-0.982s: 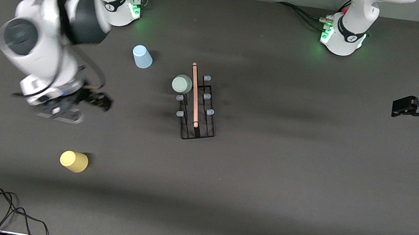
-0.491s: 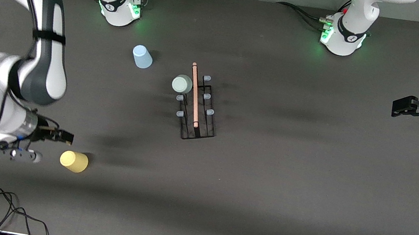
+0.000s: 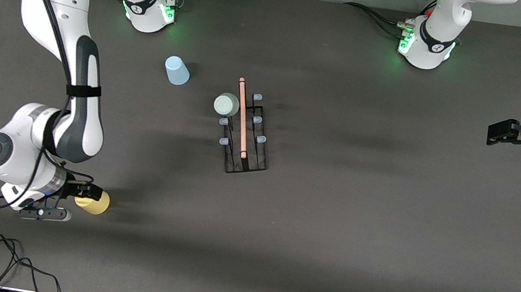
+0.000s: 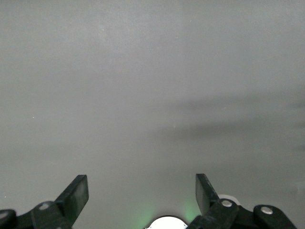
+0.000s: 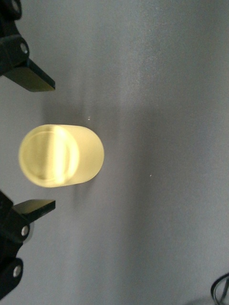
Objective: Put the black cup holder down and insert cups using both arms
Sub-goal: 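Grasp the yellow cup with the right gripper and lift it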
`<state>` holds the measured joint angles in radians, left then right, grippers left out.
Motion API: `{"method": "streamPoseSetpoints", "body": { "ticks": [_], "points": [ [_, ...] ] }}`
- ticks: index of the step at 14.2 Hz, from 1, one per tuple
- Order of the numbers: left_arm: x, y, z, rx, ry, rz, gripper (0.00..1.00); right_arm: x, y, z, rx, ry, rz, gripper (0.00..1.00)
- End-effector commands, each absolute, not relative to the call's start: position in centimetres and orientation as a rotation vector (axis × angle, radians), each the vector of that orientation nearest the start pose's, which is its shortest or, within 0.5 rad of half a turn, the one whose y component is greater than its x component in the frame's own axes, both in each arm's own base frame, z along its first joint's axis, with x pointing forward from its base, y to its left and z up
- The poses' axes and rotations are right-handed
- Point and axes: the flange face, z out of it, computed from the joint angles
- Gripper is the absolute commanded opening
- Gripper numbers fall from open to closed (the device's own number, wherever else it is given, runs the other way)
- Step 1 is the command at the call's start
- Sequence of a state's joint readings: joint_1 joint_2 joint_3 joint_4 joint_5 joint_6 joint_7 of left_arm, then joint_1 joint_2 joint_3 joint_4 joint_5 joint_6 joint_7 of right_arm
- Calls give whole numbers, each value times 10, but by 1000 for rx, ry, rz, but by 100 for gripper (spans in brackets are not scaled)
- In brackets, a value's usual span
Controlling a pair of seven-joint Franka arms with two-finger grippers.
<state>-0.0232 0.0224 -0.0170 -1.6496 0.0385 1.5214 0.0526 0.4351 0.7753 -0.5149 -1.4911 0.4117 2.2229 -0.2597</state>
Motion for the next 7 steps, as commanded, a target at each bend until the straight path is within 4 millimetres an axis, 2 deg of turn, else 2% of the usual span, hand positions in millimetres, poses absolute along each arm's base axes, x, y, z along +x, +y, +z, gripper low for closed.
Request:
{"method": "streamPoseSetpoints", "body": {
  "ticks": [1,2,6,7],
  "points": [
    [542,-17,578,-3104,153,223,100,727,19,242,-3113,-160,-135,100],
    [542,-17,578,-3104,153,223,100,727,12,237,-3113,-151,-142,100],
    [542,-17,578,-3104,153,223,100,725,8,227,-3119,-160,-129,100],
    [542,-17,578,-3104,153,223,100,723,8,225,-3118,-175,-118,93]
  ]
}}
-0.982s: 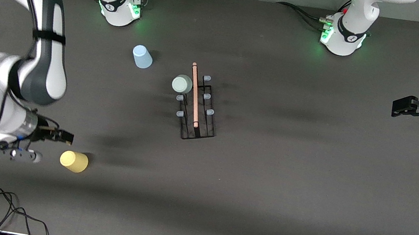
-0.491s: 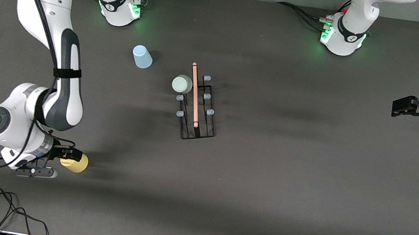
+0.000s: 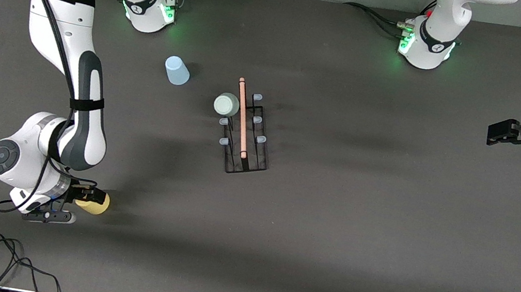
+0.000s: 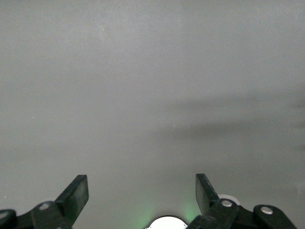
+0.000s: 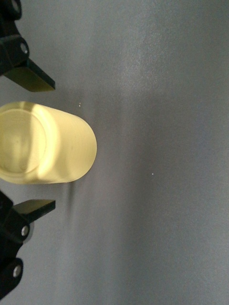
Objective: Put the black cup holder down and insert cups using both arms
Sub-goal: 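Grasp the yellow cup with the right gripper and lift it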
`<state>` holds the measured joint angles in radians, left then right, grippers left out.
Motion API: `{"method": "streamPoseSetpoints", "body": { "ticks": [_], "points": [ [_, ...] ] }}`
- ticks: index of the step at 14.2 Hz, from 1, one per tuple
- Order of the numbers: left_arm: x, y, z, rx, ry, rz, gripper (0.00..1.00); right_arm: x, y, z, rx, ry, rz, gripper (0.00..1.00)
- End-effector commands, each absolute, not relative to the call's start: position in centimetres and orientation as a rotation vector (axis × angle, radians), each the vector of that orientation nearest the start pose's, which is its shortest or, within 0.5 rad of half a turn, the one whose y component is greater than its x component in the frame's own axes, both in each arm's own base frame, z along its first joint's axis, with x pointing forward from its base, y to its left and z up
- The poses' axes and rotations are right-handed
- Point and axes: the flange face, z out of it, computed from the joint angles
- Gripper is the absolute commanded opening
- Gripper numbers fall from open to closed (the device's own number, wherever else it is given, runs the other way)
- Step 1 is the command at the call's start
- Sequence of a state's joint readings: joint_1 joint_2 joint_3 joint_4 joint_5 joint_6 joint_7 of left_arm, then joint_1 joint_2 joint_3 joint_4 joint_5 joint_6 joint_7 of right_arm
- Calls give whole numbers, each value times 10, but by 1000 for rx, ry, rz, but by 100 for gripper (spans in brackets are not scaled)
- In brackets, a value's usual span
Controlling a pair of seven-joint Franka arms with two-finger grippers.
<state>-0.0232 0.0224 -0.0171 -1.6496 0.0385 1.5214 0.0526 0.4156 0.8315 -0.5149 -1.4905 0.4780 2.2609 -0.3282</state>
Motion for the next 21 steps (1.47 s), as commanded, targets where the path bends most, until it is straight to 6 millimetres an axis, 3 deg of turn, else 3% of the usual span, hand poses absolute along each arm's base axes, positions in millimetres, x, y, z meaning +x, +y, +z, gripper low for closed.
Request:
{"method": "streamPoseSetpoints", "body": {
  "ticks": [1,2,3,4,6,8,10,12,15,17,21],
  "points": [
    [542,-17,578,-3104,153,223,100,723,8,225,-3118,-174,-116,75],
    [542,-17,578,-3104,153,223,100,723,9,226,-3116,-171,-113,49],
    [542,-17,578,-3104,153,223,100,722,10,227,-3113,-168,-106,37],
    [542,-17,578,-3104,153,223,100,720,12,229,-3101,-165,-66,35],
    [542,-17,578,-3104,153,223,100,719,17,252,-3074,-168,-45,33],
    [542,-17,578,-3104,153,223,100,715,17,290,-3058,-189,-20,31],
    [542,-17,578,-3104,153,223,100,710,25,349,-3092,-205,-6,31],
    [542,-17,578,-3104,153,223,100,693,65,400,-3149,-171,34,31],
    [542,-17,578,-3104,153,223,100,664,127,437,-3133,-61,120,31],
    [542,-17,578,-3104,153,220,100,644,182,448,-3131,67,148,31],
    [542,-17,578,-3104,153,223,100,599,305,446,-3134,270,147,31]
  ]
}}
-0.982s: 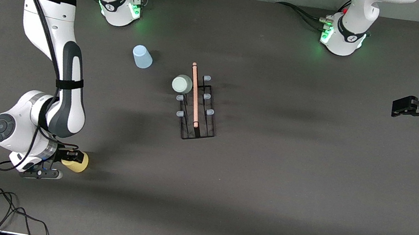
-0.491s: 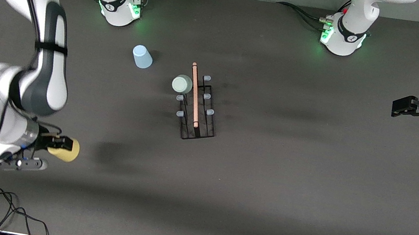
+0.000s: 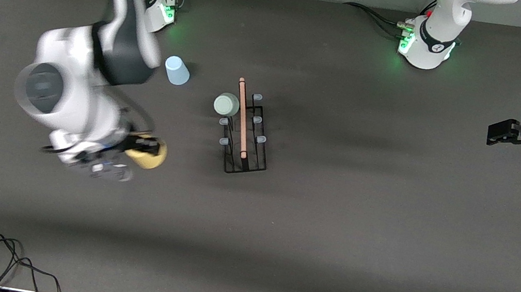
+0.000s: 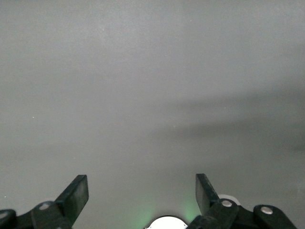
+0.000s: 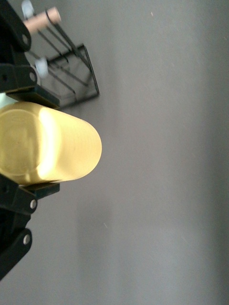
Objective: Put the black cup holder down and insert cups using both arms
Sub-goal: 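Place the yellow cup onto a rack peg with the right gripper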
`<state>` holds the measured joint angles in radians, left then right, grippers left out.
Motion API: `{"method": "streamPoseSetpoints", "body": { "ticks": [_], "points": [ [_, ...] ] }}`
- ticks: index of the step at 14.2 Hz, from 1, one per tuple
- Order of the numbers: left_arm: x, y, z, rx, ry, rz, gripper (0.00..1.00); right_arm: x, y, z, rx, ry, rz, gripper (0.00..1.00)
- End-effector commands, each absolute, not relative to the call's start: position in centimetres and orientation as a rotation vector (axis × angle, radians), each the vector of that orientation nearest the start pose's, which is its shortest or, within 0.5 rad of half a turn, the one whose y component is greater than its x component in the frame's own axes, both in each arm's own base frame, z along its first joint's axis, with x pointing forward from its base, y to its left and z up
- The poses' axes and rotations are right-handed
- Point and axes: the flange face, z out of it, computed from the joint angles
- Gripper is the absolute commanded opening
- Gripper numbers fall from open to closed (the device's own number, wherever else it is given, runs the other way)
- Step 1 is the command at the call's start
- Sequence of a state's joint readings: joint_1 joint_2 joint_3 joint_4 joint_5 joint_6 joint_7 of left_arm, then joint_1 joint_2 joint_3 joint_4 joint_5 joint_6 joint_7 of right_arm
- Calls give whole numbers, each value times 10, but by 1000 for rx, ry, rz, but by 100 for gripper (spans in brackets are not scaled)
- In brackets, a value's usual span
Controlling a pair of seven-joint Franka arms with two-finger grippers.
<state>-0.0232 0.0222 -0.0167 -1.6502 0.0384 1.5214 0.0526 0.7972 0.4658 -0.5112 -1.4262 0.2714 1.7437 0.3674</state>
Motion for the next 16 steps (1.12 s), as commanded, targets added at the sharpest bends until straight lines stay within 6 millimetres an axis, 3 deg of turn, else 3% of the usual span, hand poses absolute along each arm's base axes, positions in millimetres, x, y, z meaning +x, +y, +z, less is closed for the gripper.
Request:
{"method": "streamPoseSetpoints", "body": {
  "ticks": [1,3,5,11,16],
  "points": [
    [542,-17,578,-3104,153,223,100,586,333,444,-3132,306,133,31],
    [542,-17,578,-3104,153,223,100,564,372,440,-3134,329,122,31],
    [542,-17,578,-3104,153,223,100,547,396,434,-3141,337,129,31],
    [542,-17,578,-3104,153,223,100,532,405,387,-3137,333,81,31],
    [542,-17,578,-3104,153,223,100,543,403,376,-3116,354,-5,31]
  ]
}}
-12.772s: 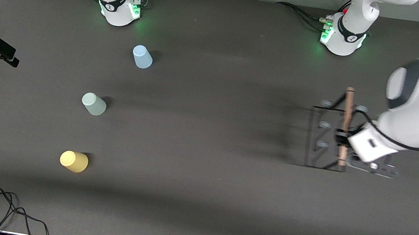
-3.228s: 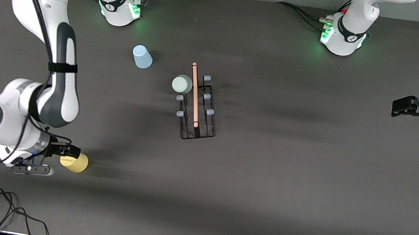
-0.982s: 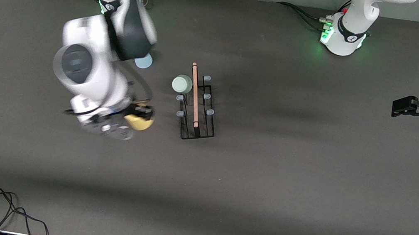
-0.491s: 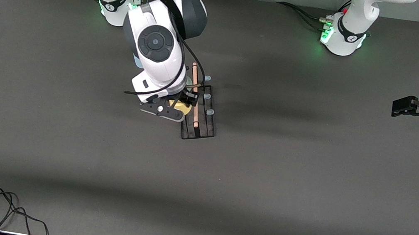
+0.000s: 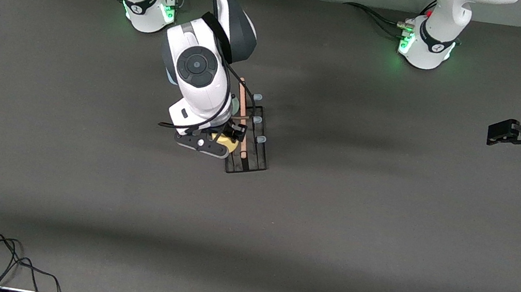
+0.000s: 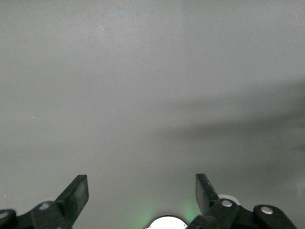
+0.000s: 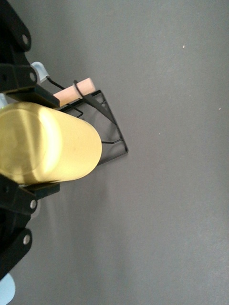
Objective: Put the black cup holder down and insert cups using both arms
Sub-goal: 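Place the yellow cup onto a rack peg with the right gripper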
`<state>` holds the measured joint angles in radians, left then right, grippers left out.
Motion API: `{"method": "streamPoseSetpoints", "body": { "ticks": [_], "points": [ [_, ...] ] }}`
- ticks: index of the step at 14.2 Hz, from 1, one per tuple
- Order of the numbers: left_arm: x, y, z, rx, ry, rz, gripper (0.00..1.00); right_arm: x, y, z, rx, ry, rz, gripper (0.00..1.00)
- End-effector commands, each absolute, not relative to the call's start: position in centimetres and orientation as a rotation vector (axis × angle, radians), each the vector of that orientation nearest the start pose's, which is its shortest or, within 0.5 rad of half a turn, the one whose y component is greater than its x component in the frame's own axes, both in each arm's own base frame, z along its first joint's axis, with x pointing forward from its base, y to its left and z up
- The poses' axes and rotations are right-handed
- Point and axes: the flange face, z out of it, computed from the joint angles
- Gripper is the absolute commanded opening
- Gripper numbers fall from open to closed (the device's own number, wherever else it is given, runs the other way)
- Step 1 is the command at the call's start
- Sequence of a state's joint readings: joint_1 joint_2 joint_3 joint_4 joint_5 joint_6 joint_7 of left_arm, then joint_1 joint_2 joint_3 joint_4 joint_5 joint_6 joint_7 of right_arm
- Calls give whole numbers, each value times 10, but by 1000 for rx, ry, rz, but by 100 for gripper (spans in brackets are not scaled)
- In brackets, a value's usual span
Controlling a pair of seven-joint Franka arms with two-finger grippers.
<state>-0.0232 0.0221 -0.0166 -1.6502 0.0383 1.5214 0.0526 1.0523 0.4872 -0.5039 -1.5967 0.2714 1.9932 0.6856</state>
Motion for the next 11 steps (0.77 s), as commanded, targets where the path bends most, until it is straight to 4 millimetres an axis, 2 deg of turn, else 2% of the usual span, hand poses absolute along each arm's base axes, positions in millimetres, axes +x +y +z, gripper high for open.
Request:
{"method": "streamPoseSetpoints", "body": {
  "ticks": [1,5,7,8,9,10,11],
  "points": [
    [542,-17,578,-3104,153,220,100,545,403,370,-3119,357,-13,31],
    [542,-17,578,-3104,153,223,100,548,405,346,-3142,361,-20,32],
    [542,-17,578,-3104,153,223,100,548,401,342,-3146,362,-14,32],
    [542,-17,578,-3104,153,220,100,548,401,343,-3146,360,-13,39],
    [542,-17,578,-3104,153,223,100,550,400,348,-3141,371,-14,91],
    [542,-17,578,-3104,153,223,100,554,395,355,-3131,382,-16,100],
    [542,-17,578,-3104,153,220,100,556,393,370,-3118,380,-21,100]
  ]
}}
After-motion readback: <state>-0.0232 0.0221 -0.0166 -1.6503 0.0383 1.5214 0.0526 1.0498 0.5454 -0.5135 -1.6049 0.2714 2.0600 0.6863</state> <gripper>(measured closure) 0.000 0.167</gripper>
